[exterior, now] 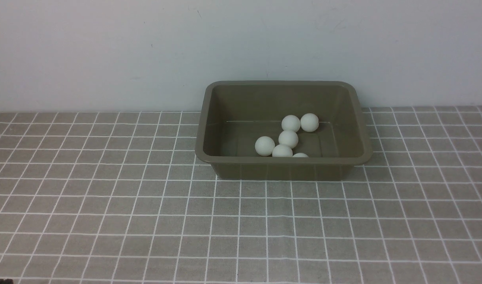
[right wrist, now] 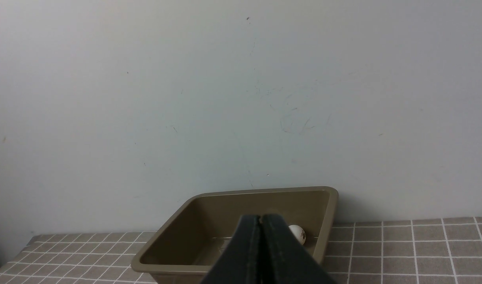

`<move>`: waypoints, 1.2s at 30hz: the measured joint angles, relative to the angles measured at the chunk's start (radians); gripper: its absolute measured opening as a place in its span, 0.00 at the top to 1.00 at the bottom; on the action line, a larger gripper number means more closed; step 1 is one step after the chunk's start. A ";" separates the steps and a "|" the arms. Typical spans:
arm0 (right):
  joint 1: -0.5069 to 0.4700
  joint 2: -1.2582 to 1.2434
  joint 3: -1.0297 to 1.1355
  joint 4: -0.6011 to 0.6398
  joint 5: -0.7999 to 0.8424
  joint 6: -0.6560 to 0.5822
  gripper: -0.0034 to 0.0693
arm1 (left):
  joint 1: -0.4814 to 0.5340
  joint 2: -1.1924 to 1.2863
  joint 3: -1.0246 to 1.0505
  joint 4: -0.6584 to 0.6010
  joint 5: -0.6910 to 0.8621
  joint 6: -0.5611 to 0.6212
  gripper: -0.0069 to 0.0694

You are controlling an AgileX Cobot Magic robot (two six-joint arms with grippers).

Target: Put the table tennis balls into the box on the grey coffee tablecloth.

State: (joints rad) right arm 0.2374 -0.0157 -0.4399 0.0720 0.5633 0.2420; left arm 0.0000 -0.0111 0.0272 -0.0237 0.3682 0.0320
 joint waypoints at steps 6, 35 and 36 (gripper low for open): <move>0.000 0.000 0.000 0.000 0.000 0.000 0.97 | 0.000 0.000 0.000 0.000 0.000 0.000 0.92; -0.192 0.000 0.259 -0.237 -0.158 -0.071 0.97 | 0.001 0.000 0.000 0.000 0.002 0.000 0.92; -0.201 0.000 0.347 -0.243 -0.214 -0.071 0.97 | 0.001 0.000 0.000 0.000 0.002 0.000 0.92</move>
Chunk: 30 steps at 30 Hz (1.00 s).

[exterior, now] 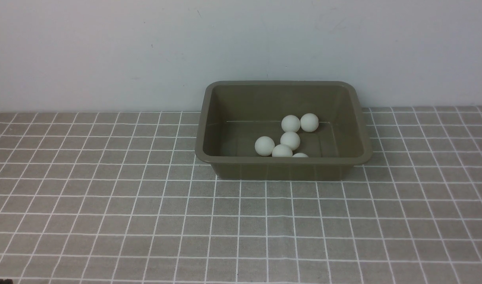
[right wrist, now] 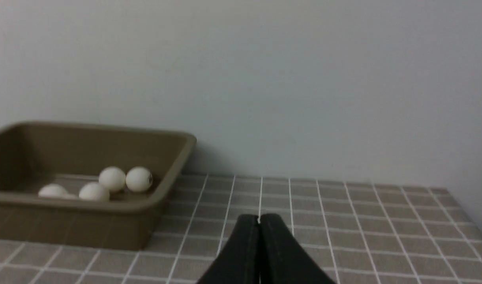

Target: Put the table tennis balls into the box on the grey coffee tablecloth.

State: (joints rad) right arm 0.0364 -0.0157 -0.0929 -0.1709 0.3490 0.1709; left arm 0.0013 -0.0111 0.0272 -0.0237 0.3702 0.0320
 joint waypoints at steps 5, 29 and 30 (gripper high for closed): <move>-0.008 0.000 0.119 -0.003 -0.020 0.002 0.97 | 0.000 0.000 0.000 0.000 0.000 0.000 0.92; -0.008 0.002 0.118 -0.004 0.014 0.018 0.97 | 0.000 0.000 0.000 0.000 0.001 0.000 0.92; -0.008 0.002 0.118 -0.004 0.014 0.018 0.97 | 0.000 0.000 0.000 0.000 0.001 0.000 0.92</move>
